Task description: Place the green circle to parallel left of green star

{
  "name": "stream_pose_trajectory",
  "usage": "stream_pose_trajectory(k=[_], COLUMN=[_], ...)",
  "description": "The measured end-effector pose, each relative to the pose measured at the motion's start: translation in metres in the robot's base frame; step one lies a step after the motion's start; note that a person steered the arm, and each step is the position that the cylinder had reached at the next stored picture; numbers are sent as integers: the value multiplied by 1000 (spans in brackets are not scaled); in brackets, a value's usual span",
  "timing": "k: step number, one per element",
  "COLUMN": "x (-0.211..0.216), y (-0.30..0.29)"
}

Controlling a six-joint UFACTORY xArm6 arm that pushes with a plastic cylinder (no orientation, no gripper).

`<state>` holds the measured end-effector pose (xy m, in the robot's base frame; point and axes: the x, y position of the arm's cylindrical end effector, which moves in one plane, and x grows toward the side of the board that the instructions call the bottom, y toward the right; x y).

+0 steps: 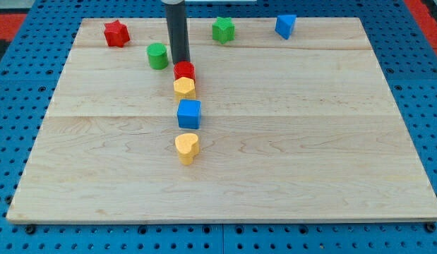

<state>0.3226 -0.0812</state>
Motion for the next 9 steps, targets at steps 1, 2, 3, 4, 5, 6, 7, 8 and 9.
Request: stream_pose_trajectory(k=[1,2,3,4,5,6,7,8,9], x=[-10,-6,26,3,-2,-14,8,-16,-31], y=[-33,-37,-53,-83,-72,-48,-61,-91,-72])
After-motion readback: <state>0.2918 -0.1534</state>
